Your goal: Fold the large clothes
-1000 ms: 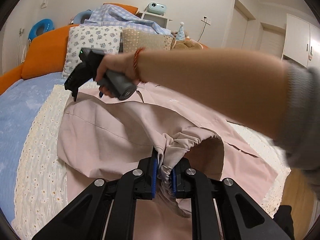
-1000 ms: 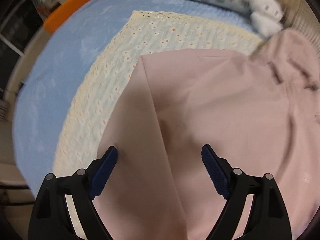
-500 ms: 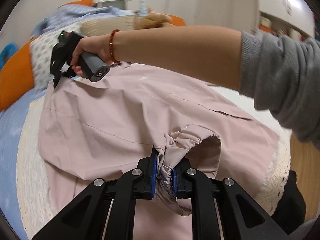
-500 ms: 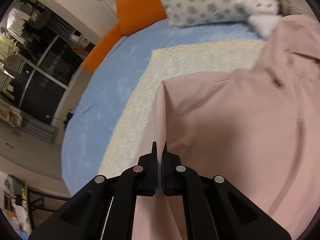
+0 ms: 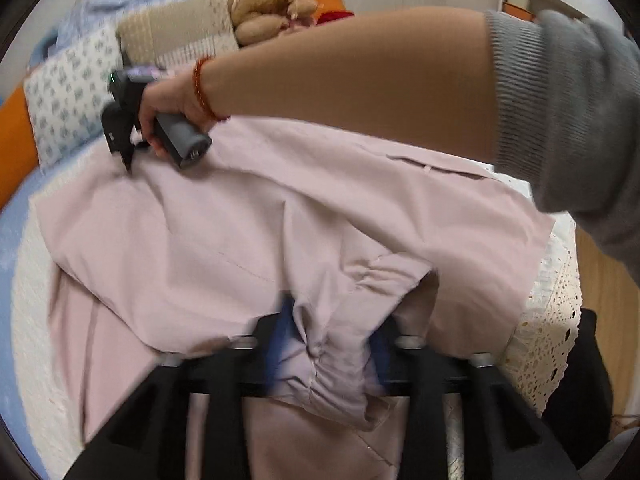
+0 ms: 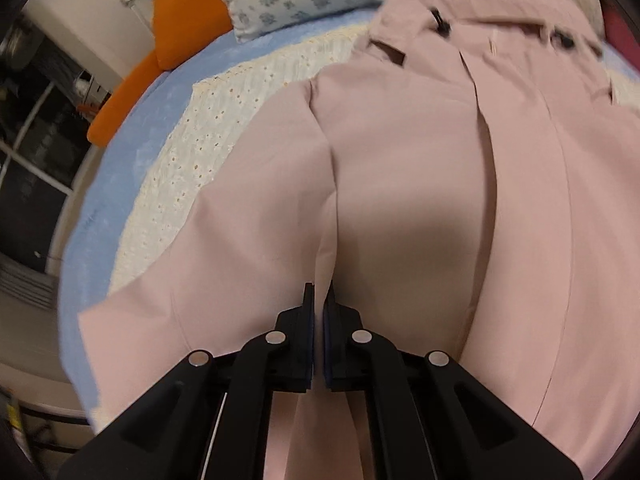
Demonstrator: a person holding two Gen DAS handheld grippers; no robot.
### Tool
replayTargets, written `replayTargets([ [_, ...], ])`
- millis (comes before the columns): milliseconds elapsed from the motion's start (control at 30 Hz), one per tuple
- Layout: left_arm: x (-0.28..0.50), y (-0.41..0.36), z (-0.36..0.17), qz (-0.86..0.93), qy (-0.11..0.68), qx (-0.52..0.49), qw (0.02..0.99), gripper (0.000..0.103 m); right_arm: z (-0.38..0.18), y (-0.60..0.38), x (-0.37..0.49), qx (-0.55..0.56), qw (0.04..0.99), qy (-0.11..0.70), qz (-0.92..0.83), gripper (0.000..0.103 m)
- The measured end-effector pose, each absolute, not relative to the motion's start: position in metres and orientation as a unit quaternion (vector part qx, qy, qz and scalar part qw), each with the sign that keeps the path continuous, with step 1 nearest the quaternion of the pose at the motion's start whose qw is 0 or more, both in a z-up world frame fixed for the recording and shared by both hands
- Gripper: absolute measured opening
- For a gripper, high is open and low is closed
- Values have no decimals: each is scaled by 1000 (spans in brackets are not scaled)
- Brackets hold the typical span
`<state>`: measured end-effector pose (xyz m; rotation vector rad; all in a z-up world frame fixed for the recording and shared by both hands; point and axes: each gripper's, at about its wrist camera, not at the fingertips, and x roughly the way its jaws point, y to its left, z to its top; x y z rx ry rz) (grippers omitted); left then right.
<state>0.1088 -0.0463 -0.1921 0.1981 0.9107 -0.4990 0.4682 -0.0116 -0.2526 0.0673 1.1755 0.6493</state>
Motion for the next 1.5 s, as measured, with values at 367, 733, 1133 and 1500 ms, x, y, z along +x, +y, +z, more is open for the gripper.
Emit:
replayTargets([
  [367, 79, 70, -110, -127, 369, -15, 921, 100, -164, -99, 333, -33, 828, 449, 334, 82],
  [733, 147, 159, -134, -15, 403, -124, 907, 100, -235, -172, 171, -33, 744, 570, 348, 76],
  [1133, 226, 148, -187, 42, 422, -140, 895, 100, -235, -190, 157, 3, 728, 562, 393, 25],
  [1500, 296, 171, -211, -94, 414, -339, 840, 100, -178, -223, 167, 160, 694, 522, 469, 15],
])
